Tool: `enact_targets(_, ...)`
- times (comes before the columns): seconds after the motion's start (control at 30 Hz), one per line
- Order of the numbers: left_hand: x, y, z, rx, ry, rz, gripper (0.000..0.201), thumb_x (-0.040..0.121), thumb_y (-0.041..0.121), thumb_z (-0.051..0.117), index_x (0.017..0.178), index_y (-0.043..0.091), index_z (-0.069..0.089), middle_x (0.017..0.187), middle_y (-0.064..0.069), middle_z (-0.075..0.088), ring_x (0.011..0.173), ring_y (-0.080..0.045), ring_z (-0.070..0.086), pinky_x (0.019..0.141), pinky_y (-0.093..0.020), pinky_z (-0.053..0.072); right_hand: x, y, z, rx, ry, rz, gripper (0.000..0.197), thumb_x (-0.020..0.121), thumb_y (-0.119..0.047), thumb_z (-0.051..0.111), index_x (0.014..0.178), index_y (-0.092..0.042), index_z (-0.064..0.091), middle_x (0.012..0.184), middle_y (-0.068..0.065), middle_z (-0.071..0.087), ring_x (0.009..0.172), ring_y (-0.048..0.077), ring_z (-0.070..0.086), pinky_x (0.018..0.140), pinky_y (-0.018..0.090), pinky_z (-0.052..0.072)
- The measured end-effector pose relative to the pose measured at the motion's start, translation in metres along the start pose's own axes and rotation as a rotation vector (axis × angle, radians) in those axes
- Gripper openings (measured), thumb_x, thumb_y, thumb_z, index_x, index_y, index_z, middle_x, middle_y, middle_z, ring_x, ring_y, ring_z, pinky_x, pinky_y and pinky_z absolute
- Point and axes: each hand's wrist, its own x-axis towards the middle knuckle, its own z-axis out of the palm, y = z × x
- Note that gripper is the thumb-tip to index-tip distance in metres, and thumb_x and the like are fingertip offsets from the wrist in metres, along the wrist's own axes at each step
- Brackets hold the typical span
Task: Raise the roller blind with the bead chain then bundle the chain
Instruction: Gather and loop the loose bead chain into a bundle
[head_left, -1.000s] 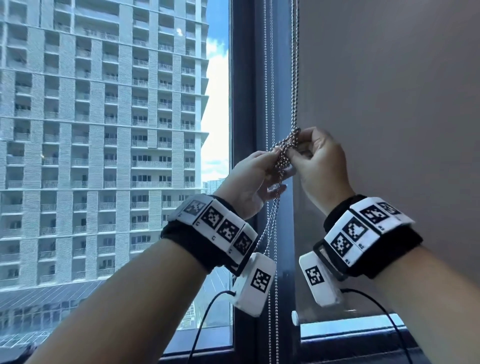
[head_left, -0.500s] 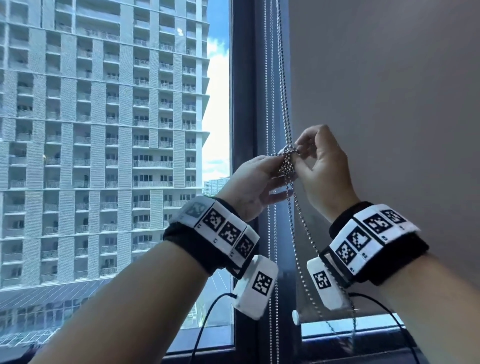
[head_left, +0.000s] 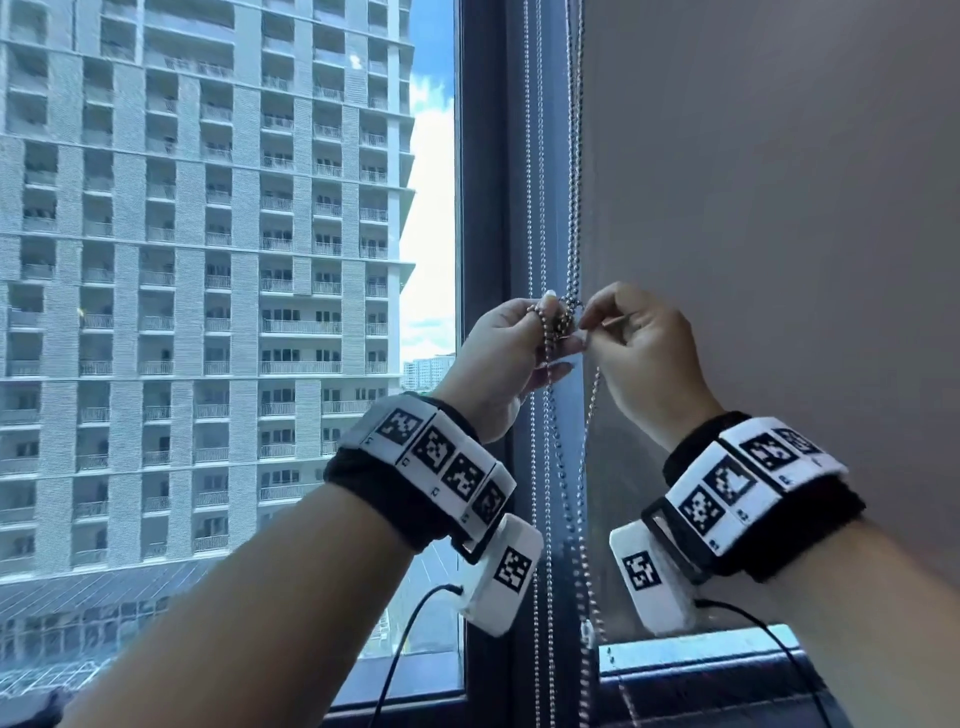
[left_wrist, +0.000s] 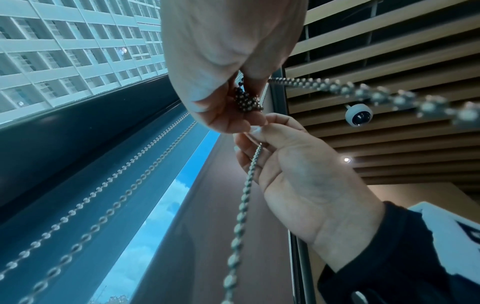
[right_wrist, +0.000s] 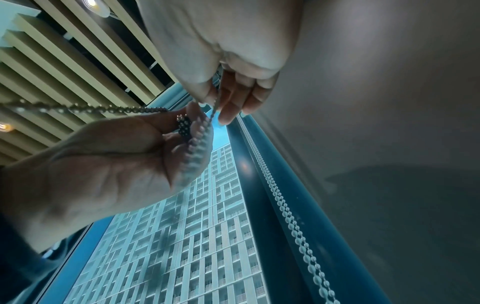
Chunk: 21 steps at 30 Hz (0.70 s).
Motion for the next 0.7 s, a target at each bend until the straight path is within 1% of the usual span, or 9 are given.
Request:
enact_targets(0.07,-0.001,-0.003,-0.001,0.039,0.003,0.019,0.018,0.098,0.026,0.048,0.086,0.015,0.056,0.065,0.003,0.066,0.058,-0.006,0.063,0.060,-0.022,0.051,-0.004,0.001,0.001,0.038,-0.014,0.045,0.034,0.080,0.006,0.057,0.069,-0.026,0.054,0.066,-0.009,0.058,0.058,0.001,0.055,0.061,0.024,0.047)
enact_targets(0.13,-0.002,-0.006,-0.002,0.097,0.006,0.049,0.016,0.098,0.024,0.048,0.087,0.014,0.054,0.070,0.000,0.065,0.061,-0.008,0.063,0.062,-0.023,0.052,-0.006,0.002,0.002,0.086,-0.029,0.102,0.032,0.084,0.006,0.057,0.076,-0.024,0.051,0.072,-0.005,0.058,0.060,0.003,0.061,0.064,0.028,0.054)
enact_targets(0.23,-0.002,-0.010,-0.004,0.218,0.031,0.140,0.012,0.096,0.020,0.052,0.087,0.013,0.055,0.079,-0.005,0.064,0.071,-0.016,0.064,0.069,-0.030,0.054,-0.009,-0.003,0.002,0.237,-0.061,0.244,0.024,0.090,0.004,0.051,0.089,-0.020,0.047,0.083,0.008,0.058,0.066,0.018,0.065,0.063,0.030,0.055)
enact_targets(0.3,-0.001,-0.013,-0.005,0.310,0.059,0.222,0.011,0.094,0.018,0.055,0.084,0.014,0.057,0.079,-0.003,0.063,0.073,-0.015,0.062,0.075,-0.037,0.054,-0.012,-0.009,0.001,0.379,-0.116,0.397,0.012,0.094,-0.008,0.050,0.102,-0.016,0.046,0.091,0.009,0.060,0.060,0.021,0.063,0.061,0.032,0.054)
enact_targets(0.37,0.000,-0.015,-0.007,0.418,0.099,0.291,0.009,0.092,0.015,0.058,0.084,0.013,0.057,0.078,-0.002,0.063,0.067,-0.011,0.059,0.069,-0.033,0.052,-0.016,-0.012,0.001,0.493,-0.205,0.531,0.028,0.094,-0.024,0.057,0.115,-0.014,0.042,0.105,0.011,0.060,0.056,0.024,0.062,0.062,0.038,0.056)
enact_targets(0.43,0.002,-0.017,-0.008,0.492,0.137,0.320,0.007,0.090,0.013,0.059,0.083,0.013,0.057,0.076,-0.002,0.064,0.064,-0.012,0.057,0.064,-0.037,0.052,-0.020,-0.014,0.001,0.534,-0.275,0.569,0.045,0.087,-0.027,0.066,0.121,-0.017,0.039,0.112,0.013,0.057,0.057,0.022,0.062,0.061,0.036,0.055)
enact_targets(0.5,0.004,-0.017,-0.011,0.516,0.161,0.337,0.012,0.087,0.014,0.061,0.078,0.018,0.055,0.075,0.001,0.064,0.067,-0.016,0.060,0.069,-0.044,0.055,-0.022,-0.014,0.002,0.507,-0.293,0.544,0.049,0.084,-0.017,0.070,0.122,-0.019,0.039,0.101,0.011,0.056,0.054,0.014,0.056,0.056,0.032,0.050)
enact_targets(0.57,0.006,-0.017,-0.015,0.582,0.182,0.362,0.015,0.087,0.021,0.064,0.076,0.022,0.054,0.075,0.001,0.064,0.071,-0.021,0.062,0.072,-0.046,0.056,-0.021,-0.013,0.001,0.462,-0.271,0.522,0.044,0.085,-0.008,0.067,0.119,-0.019,0.042,0.089,0.006,0.051,0.050,0.008,0.047,0.053,0.028,0.043)
enact_targets(0.7,0.008,-0.016,-0.022,0.581,0.202,0.366,0.014,0.087,0.022,0.067,0.077,0.021,0.057,0.076,-0.008,0.067,0.075,-0.032,0.066,0.074,-0.050,0.055,-0.017,-0.007,-0.012,0.382,-0.314,0.523,0.012,0.092,-0.009,0.057,0.100,-0.015,0.052,0.075,0.002,0.051,0.048,0.007,0.037,0.050,0.023,0.036)
